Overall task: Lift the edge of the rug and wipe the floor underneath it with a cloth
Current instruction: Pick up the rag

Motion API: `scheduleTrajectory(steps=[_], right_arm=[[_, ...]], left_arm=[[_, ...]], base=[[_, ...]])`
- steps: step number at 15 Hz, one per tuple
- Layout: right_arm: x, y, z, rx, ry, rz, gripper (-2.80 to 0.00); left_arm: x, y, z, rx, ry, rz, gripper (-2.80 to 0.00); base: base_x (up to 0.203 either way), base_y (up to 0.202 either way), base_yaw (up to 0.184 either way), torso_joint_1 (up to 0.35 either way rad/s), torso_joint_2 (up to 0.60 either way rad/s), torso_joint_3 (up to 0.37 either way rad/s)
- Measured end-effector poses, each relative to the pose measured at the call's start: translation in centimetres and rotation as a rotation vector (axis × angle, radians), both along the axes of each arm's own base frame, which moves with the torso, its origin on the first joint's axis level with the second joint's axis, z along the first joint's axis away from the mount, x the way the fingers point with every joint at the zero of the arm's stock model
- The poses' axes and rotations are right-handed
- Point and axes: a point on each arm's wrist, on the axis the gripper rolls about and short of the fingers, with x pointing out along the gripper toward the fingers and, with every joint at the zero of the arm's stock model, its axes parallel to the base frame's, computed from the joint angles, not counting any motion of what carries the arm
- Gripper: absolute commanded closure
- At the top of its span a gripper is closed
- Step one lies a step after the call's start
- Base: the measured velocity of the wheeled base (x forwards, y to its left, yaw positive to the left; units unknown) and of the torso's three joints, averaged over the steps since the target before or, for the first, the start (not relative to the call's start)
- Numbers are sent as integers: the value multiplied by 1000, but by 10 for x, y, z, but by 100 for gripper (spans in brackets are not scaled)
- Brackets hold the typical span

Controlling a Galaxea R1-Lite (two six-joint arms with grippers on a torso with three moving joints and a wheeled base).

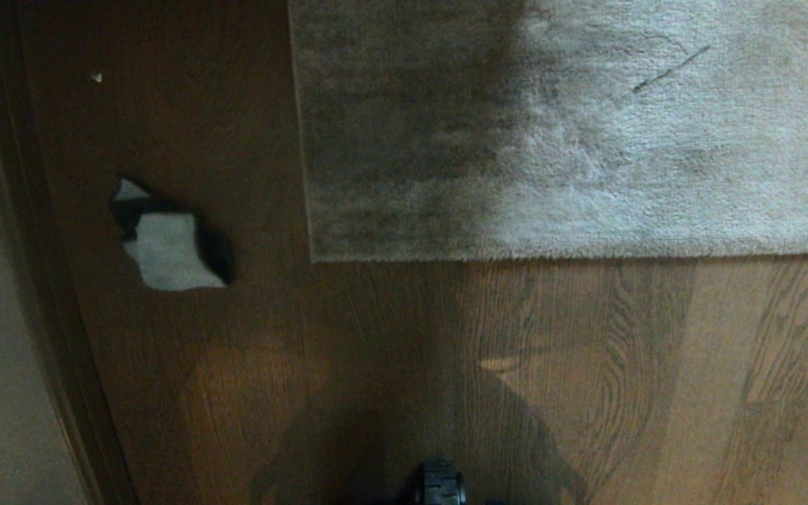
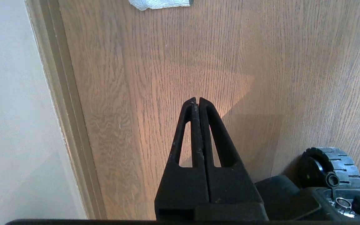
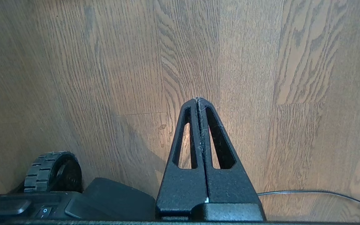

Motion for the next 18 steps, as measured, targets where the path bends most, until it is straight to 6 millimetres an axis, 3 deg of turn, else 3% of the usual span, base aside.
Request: scheduleTrajectory(steps=[18], right_arm=[[0,0,0,0,0,-1,0]], left_arm=[[0,0,0,0,0,0,0]], base=[[0,0,0,0,0,0]])
